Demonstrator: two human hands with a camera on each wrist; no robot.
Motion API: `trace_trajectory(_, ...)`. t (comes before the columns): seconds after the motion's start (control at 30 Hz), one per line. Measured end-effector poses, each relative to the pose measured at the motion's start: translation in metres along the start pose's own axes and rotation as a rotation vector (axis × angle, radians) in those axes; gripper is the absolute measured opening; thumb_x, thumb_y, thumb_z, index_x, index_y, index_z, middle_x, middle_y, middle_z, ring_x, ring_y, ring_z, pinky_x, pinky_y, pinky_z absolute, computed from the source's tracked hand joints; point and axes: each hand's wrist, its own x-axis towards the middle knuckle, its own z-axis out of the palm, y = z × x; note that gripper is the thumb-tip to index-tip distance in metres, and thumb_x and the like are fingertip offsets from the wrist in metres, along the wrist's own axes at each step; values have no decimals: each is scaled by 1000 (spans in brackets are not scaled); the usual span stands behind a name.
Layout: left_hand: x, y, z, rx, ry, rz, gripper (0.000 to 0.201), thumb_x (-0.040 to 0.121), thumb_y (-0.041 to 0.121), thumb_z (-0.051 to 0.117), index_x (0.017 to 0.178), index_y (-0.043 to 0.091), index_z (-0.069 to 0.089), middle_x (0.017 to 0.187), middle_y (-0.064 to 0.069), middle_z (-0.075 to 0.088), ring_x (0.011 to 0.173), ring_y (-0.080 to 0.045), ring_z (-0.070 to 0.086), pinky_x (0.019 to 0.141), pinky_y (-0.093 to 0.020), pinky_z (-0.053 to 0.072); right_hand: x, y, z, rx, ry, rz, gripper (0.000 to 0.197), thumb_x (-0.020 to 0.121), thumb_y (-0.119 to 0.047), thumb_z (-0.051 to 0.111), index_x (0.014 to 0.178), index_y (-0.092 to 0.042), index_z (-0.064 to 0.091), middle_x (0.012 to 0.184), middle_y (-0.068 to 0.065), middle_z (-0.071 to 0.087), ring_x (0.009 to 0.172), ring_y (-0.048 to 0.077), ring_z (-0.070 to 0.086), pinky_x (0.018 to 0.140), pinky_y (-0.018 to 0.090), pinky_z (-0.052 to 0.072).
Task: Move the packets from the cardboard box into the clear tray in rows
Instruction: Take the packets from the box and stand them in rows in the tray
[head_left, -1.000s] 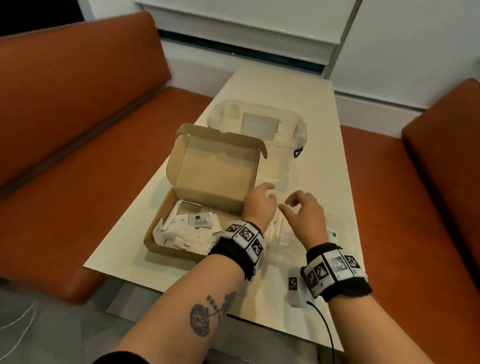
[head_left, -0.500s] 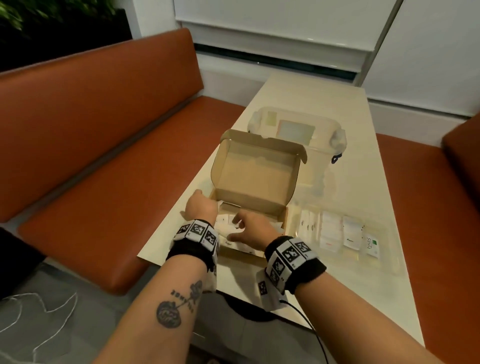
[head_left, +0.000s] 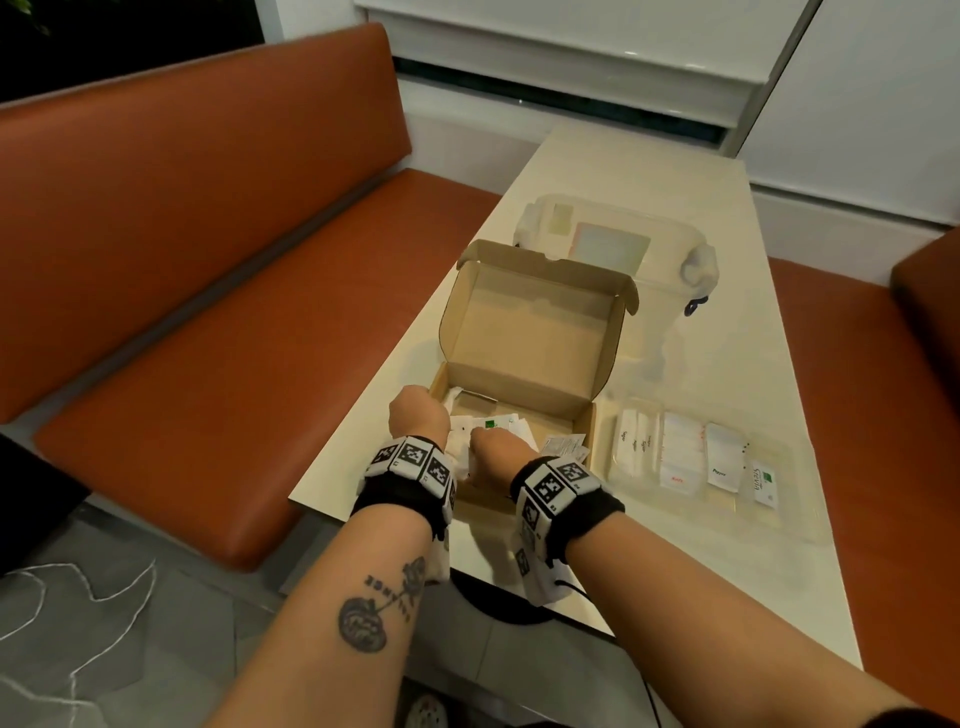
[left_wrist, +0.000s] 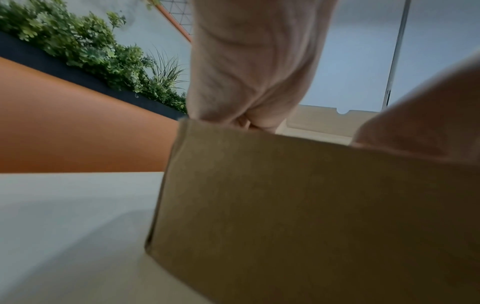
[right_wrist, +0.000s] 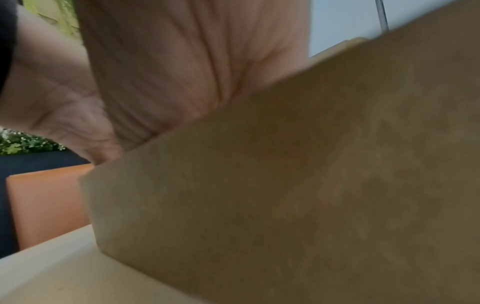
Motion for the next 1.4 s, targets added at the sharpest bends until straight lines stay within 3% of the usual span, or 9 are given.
trace_trajectory(0.3, -2, 0, 3, 33, 12, 10, 27, 91, -7, 42, 104, -7, 65, 111, -26, 64, 105, -41, 59, 85, -41, 49, -7, 0, -2, -32, -37, -116, 7, 92, -8, 50, 87, -3, 51, 112, 24, 60, 102, 32, 56, 81, 34, 43)
trace_trajectory(0.43, -2, 1, 2, 25, -8, 22, 28, 89, -9, 40, 103, -10, 64, 112, -28, 62, 107, -41, 58, 87, -44, 48, -8, 15, -3, 87, -2, -83, 35, 92, -14, 54, 65, -19, 31, 92, 15, 53, 88, 24, 48, 68, 27, 34)
trace_trajectory(0.53, -2, 5, 2, -15, -40, 52, 23, 89, -4, 43, 98, -6, 64, 112, -28, 62, 98, -40, 58, 80, -43, 48, -14, 27, -14, 292, 157, -52, 6, 93, -12, 51, 91, -11, 56, 93, 8, 60, 92, 26, 55, 69, 23, 38)
trace_trajectory(0.67, -11, 20, 7, -182, 46, 190, 43, 100, 28, 44, 133, 2, 50, 137, -18, 52, 127, -34, 45, 103, -39, 36, -18, 45, -33, 479, 328, -2, 29, 94, -16, 52, 122, -7, 54, 113, 11, 63, 96, 22, 59, 77, 28, 44)
trace_trajectory(0.9, -25, 51, 20, -582, -284, 194, 57, 89, 58, 45, 135, 24, 46, 133, -14, 54, 118, -33, 55, 102, -53, 42, -25, 63, -57, 749, 566, -22, 19, 94, -17, 51, 111, -9, 56, 83, 4, 62, 65, 14, 56, 55, 18, 47)
trace_trajectory(1.0, -33, 54, 25, -689, -495, 171, 46, 94, 46, 48, 135, 25, 44, 125, -8, 61, 106, -21, 58, 95, -40, 42, -27, 67, -66, 874, 649, -37, 11, 94, -15, 52, 103, -13, 58, 66, -5, 56, 55, 6, 51, 47, 10, 39)
trace_trajectory(1.13, -39, 57, 24, -612, -664, 277, 34, 92, 6, 46, 123, 16, 53, 104, -7, 63, 89, -17, 59, 77, -29, 46, -29, 72, -74, 1077, 694, -21, 13, 94, -15, 54, 105, -11, 58, 68, -1, 58, 59, 11, 53, 59, 25, 43)
trace_trajectory(1.27, -41, 54, 27, -564, -640, 384, 28, 90, -1, 58, 113, 15, 60, 109, -7, 67, 97, -15, 63, 91, -27, 48, -29, 72, -72, 1135, 682, -32, 14, 94, -14, 53, 106, -11, 58, 71, 3, 59, 61, 13, 57, 58, 26, 50)
trace_trajectory(1.4, -35, 50, 31, -553, -578, 291, 21, 94, -1, 50, 111, 8, 58, 96, -11, 68, 80, -16, 66, 78, -27, 53, -28, 73, -70, 1129, 770, 2, 13, 94, -16, 53, 105, -10, 57, 70, 2, 57, 58, 11, 52, 56, 24, 43)
